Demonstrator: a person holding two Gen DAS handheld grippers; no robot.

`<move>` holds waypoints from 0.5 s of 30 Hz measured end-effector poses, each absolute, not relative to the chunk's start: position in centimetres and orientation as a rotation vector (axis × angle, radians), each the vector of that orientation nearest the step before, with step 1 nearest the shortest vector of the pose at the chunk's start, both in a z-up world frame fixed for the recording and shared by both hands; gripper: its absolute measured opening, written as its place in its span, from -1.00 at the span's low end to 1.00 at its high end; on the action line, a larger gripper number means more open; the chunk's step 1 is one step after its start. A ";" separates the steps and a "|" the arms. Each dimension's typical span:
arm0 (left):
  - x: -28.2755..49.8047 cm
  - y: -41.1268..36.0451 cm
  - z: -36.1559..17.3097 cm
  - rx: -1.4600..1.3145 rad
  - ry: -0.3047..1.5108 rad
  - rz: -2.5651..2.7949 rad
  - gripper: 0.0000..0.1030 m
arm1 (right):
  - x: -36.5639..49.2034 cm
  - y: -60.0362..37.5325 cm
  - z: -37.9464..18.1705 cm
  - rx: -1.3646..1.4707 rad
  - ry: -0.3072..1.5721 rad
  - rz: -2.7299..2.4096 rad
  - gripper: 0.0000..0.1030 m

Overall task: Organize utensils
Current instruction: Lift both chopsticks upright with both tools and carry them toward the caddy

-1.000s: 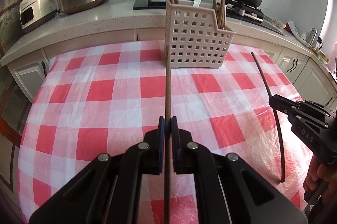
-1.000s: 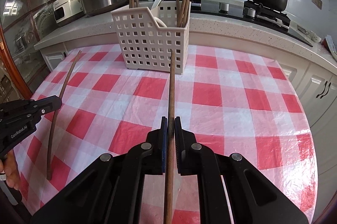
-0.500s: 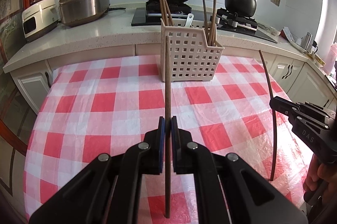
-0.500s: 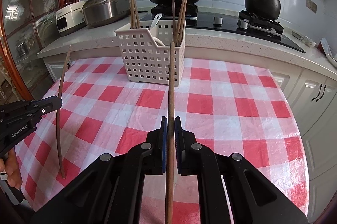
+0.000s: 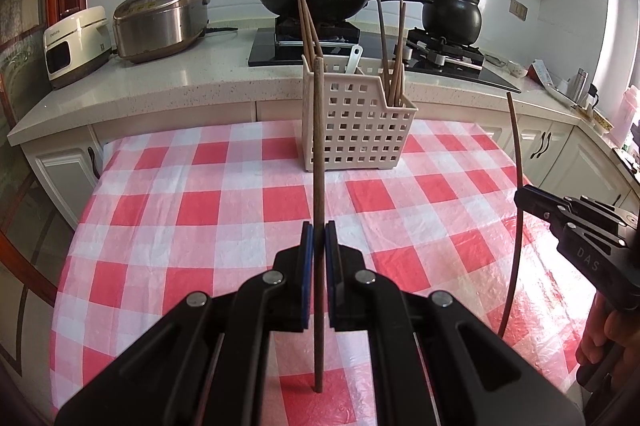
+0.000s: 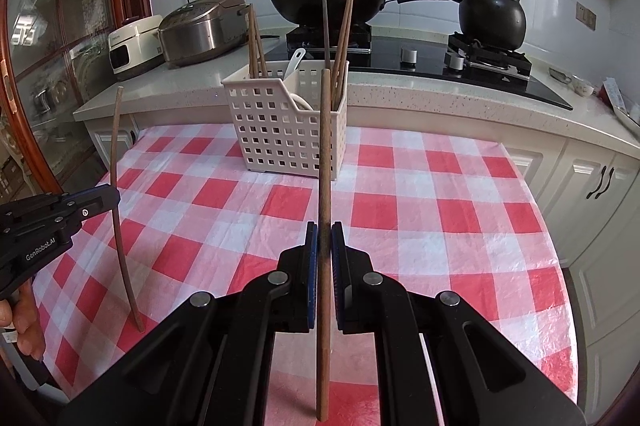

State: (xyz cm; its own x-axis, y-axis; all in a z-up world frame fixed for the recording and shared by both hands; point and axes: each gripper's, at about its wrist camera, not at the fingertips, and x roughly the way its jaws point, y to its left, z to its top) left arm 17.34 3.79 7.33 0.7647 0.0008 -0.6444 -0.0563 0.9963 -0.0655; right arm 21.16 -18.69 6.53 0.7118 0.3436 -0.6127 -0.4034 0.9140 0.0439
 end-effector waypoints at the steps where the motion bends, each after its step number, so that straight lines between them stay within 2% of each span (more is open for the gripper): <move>1: 17.3 3.8 7.4 -0.082 0.698 0.030 -0.88 | 21.1 -18.7 6.6 -0.095 0.659 0.415 -0.83; 15: 17.9 3.6 8.1 -0.092 0.685 -0.002 -0.88 | 21.2 -18.9 7.3 -0.081 0.652 0.414 -0.83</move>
State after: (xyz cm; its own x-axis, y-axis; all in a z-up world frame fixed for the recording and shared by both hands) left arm 17.92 3.64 8.10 0.7749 -0.0317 -0.6313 -0.0288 0.9959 -0.0855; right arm 21.19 -18.92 7.27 0.7161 0.3487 -0.6047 -0.3989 0.9153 0.0554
